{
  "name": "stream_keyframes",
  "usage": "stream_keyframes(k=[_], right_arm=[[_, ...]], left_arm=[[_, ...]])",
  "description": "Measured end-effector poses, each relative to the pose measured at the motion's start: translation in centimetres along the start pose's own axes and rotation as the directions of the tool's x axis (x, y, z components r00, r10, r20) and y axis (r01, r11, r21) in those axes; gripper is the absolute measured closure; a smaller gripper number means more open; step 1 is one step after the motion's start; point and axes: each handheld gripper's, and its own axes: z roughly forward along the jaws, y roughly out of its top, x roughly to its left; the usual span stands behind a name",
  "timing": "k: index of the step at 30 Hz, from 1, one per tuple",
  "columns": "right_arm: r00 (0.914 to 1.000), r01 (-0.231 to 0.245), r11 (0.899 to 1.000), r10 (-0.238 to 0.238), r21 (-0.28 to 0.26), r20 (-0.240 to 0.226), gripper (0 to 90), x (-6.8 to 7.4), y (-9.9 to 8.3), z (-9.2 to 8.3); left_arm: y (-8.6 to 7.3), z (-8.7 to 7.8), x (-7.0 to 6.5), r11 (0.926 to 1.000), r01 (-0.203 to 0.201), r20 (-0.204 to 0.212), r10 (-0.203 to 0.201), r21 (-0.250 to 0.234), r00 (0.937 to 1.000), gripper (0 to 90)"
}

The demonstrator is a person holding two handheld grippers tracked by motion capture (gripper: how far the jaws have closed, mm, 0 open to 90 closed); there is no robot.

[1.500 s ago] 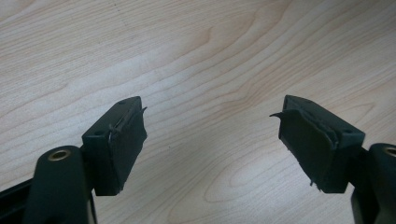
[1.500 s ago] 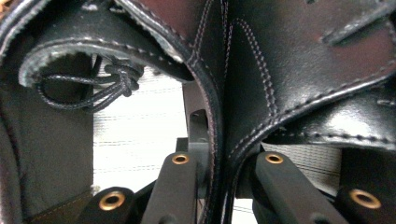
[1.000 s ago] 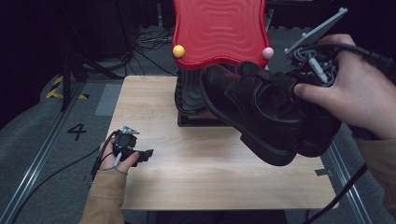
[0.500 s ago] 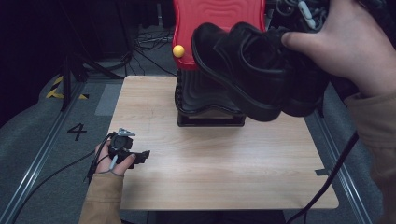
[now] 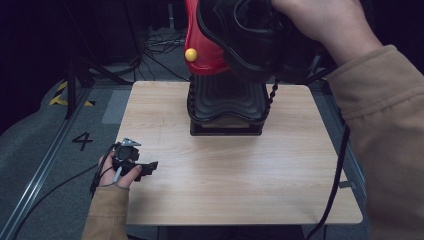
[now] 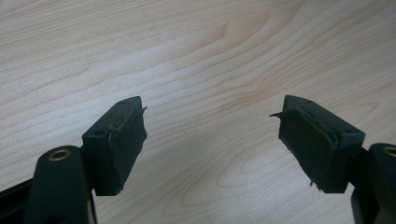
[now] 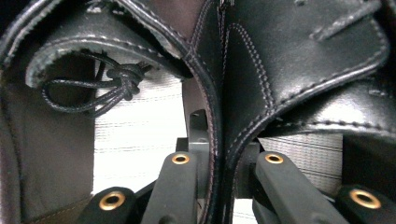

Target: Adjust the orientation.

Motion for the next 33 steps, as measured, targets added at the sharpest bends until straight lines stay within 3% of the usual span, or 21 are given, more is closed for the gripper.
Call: stream_keyframes(k=[7, 10, 13, 17, 23, 30, 33], right_arm=[[0.9987, -0.025, 0.998, 0.028, -0.058, 0.044, 82.5, 0.4, 2.8, 1.1], [0.9961, -0.046, 0.992, 0.054, -0.12, 0.07, 82.5, 0.5, 4.7, 2.0], [0.9934, -0.048, 0.989, 0.062, -0.138, 0.097, 82.5, 1.1, 5.8, 2.7], [0.9919, -0.068, 0.986, 0.084, -0.155, 0.096, 82.5, 1.3, 6.9, 3.8], [0.9868, -0.087, 0.977, 0.111, -0.196, 0.118, 82.4, 1.4, 7.7, 5.6], [0.9755, -0.093, 0.965, 0.138, -0.246, 0.171, 82.3, 1.7, 7.5, 7.3], [0.9711, -0.116, 0.958, 0.165, -0.261, 0.172, 82.2, 1.7, 7.3, 7.9]], left_arm=[[-0.2, 0.1, 0.3, 0.9998, 0.018, 0.008, -0.018, 0.001, 0.9998, 23.5], [-0.3, 0.0, 0.7, 0.9998, 0.02, 0.008, -0.02, -0.002, 0.9998, 23.6], [-0.4, 0.1, 0.8, 0.9996, 0.026, 0.014, -0.026, -0.003, 0.9996, 23.6], [-0.4, 0.1, 1.0, 0.9996, 0.027, 0.021, -0.026, -0.004, 0.9994, 23.6], [-0.4, -0.2, 1.1, 0.9993, 0.033, 0.018, -0.033, -0.014, 0.9993, 23.6], [-0.4, -0.4, 1.2, 0.9992, 0.035, 0.015, -0.034, -0.022, 0.9993, 23.6], [-0.4, -0.4, 1.1, 0.9989, 0.041, 0.019, -0.04, -0.022, 0.999, 23.6]])
